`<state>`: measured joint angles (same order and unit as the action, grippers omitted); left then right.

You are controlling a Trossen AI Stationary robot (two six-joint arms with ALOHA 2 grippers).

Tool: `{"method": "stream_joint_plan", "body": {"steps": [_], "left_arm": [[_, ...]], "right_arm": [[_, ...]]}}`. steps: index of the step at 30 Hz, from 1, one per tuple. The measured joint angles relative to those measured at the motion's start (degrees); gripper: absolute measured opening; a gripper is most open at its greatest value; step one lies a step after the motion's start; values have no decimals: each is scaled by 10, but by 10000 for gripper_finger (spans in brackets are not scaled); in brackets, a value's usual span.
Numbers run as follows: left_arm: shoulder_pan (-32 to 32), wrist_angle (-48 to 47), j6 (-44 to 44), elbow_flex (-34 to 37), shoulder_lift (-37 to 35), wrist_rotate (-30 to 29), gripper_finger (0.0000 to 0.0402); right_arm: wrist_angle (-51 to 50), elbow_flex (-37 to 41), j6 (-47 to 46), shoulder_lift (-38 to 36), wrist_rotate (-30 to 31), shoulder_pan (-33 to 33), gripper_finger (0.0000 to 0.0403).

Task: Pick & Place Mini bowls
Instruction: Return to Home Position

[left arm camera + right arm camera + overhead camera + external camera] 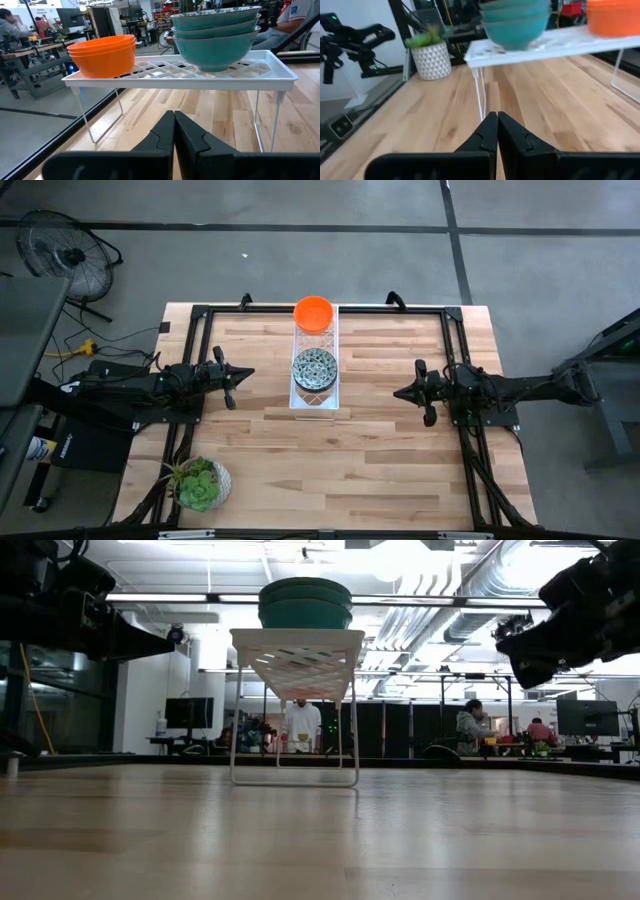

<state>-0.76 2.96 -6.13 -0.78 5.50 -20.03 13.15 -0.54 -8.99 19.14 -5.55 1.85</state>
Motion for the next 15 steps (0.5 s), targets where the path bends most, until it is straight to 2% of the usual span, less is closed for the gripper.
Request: {"method": "stream_joint_plan", "body": {"steps": [5,9,15], "left_arm": [[0,0,0,0,0,0,1],[0,0,0,0,0,0,1],[0,0,0,0,0,0,1]], "right_arm": [[-71,0,3,-39,2,8,0],[-106,0,2,-57,40,8,0],[-116,0,5,-65,67,8,0]]}}
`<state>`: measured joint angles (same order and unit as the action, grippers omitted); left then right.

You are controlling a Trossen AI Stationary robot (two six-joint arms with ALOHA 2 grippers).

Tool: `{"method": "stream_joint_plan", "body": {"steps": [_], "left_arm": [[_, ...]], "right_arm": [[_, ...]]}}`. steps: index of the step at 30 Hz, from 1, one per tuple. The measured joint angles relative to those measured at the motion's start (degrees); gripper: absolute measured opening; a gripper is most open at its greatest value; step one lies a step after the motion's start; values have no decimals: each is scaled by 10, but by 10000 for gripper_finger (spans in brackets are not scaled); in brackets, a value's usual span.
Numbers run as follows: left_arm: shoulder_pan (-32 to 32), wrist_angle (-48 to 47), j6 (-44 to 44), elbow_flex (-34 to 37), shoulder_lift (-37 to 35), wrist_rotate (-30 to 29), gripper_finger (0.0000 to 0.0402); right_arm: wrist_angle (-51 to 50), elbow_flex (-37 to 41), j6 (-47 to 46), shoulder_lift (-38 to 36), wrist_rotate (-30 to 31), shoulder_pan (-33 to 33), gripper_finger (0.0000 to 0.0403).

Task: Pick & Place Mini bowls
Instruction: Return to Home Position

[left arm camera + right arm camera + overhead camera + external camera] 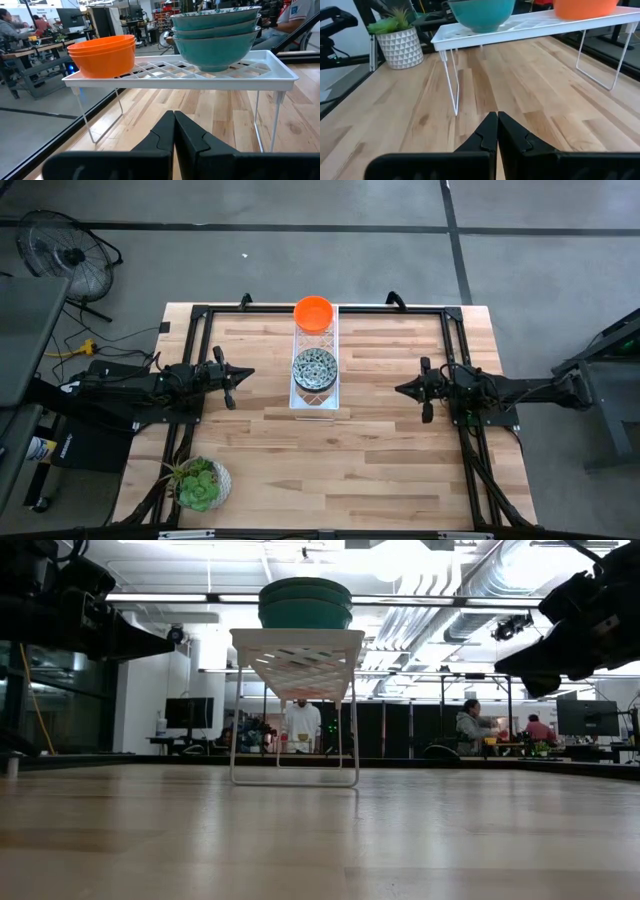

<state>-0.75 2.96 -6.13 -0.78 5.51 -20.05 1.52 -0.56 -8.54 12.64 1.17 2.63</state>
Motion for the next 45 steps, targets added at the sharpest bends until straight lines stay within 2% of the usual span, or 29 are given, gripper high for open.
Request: {"method": "stream_joint_plan", "body": {"steps": [4,8,13,18,22,26,38,45], "left_arm": [[0,0,0,0,0,0,1],[0,0,0,0,0,0,1],[0,0,0,0,0,0,1],[0,0,0,0,0,0,1],[0,0,0,0,0,0,1],[0,0,0,0,0,0,1],[0,0,0,0,0,0,1],[0,0,0,0,0,0,1]], "right_arm": [[-2,0,0,0,4,0,0],[2,0,-3,0,40,0,0],[3,0,-36,0,53,0,0],[2,0,40,0,44,0,0],[6,0,52,0,44,0,0],[25,0,83,1,78,0,0],[75,0,86,1,138,0,0],[78,0,86,1,135,0,0]]}}
